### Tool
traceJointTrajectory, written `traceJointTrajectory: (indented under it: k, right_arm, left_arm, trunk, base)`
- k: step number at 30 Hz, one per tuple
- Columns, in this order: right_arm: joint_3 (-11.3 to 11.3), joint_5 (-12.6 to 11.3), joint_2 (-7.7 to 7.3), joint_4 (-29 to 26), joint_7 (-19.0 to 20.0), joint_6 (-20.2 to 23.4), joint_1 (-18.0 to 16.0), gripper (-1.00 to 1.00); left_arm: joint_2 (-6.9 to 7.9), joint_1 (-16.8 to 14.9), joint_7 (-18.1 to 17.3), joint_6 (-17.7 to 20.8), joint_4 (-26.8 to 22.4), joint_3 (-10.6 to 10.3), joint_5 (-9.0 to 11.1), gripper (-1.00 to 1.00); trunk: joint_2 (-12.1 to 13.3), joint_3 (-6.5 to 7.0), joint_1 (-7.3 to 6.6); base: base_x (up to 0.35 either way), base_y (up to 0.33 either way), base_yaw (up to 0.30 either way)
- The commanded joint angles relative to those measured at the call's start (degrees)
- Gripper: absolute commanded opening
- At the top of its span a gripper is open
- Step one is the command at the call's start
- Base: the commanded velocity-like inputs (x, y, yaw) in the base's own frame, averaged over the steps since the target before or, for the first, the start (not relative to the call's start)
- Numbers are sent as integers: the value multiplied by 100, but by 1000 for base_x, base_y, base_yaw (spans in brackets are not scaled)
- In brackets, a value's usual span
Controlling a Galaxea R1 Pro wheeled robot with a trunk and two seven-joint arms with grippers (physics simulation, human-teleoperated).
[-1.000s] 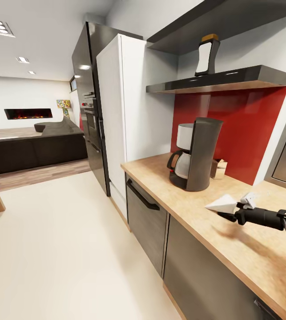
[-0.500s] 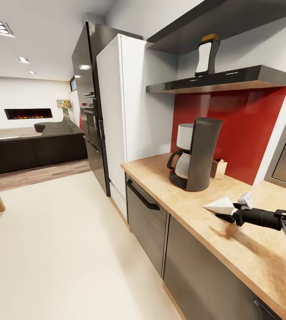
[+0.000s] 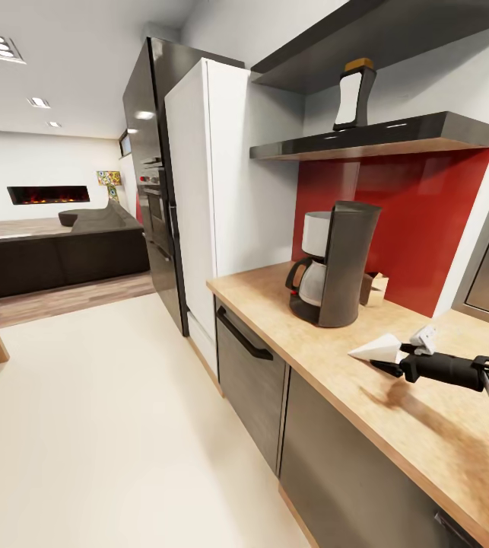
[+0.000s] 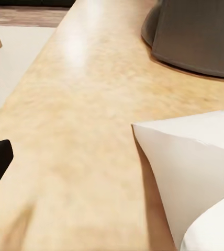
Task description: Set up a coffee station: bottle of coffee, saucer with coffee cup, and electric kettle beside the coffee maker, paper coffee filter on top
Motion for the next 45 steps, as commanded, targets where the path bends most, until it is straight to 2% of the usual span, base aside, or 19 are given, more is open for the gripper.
traceJointTrajectory:
  k: [1, 13, 22, 26, 33, 45]
  right_arm:
    - [-13, 28, 3, -8, 35, 56, -5, 100]
    - [-14, 29, 3, -9, 37, 56, -9, 100]
    - [-319, -207, 62, 7, 6, 352, -15, 100]
    - [-328, -213, 63, 7, -4, 360, -15, 100]
    - [-329, -216, 64, 60, -318, 378, -15, 100]
    - [-315, -225, 64, 282, -366, 382, -15, 100]
  left_arm:
    - [1, 2, -2, -8, -7, 0, -4, 100]
    - [-1, 2, -1, -8, -9, 2, -4, 100]
    - [-38, 2, -1, -8, -7, 0, -4, 100]
    - [-39, 2, -1, -8, -7, 0, -4, 100]
    - [-39, 2, -1, -8, -7, 0, -4, 100]
    - [-39, 2, -1, -8, -7, 0, -4, 100]
  trunk:
    - [-3, -5, 0]
    - [-3, -5, 0]
    - [-3, -5, 0]
    - [-3, -5, 0]
    - [-3, -5, 0]
    - [-3, -5, 0]
  base:
    - [0, 0, 0]
    - [0, 0, 0]
    - [0, 0, 0]
    - [0, 0, 0]
    - [0, 0, 0]
    - [0, 0, 0]
